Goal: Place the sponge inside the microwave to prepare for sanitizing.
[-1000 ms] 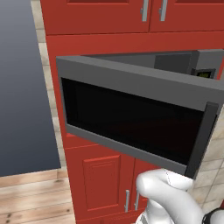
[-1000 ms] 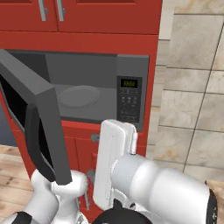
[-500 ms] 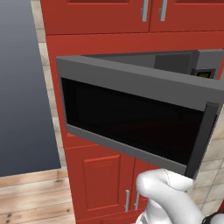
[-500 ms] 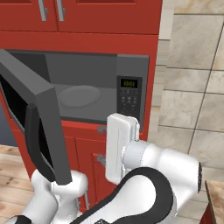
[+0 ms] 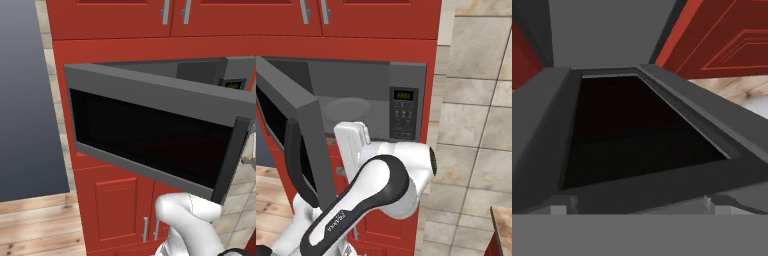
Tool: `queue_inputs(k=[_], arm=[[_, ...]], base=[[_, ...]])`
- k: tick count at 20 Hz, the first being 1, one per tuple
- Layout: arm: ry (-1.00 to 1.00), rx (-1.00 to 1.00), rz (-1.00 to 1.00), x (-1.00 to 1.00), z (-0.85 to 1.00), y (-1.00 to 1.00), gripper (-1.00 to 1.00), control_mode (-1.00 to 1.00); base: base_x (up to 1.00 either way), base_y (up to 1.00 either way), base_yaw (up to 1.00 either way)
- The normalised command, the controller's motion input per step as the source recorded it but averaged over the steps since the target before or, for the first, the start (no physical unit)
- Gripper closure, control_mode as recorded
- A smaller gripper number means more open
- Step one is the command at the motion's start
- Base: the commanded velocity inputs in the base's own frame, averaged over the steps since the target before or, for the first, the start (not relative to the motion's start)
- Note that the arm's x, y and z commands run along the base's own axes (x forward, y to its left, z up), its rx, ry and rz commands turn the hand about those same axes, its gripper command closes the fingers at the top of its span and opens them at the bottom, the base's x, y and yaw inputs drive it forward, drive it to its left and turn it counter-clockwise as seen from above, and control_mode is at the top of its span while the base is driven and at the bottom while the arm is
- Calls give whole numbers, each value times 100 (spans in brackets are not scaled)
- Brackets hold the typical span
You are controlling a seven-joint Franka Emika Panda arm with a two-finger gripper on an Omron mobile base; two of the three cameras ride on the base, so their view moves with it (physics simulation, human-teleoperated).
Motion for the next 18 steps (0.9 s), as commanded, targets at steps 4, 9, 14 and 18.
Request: queue_inputs(k=[4, 9, 14, 18], arm=[[0, 0, 16, 39, 0, 69, -100, -100], [0, 1, 11, 4, -1, 56, -100, -100], [-1, 0, 13, -73, -4, 99, -100, -100], [-2, -5, 0, -76, -6, 100, -100, -100]], base=[[0, 0, 0], [0, 0, 0], [0, 0, 0], [0, 0, 0]])
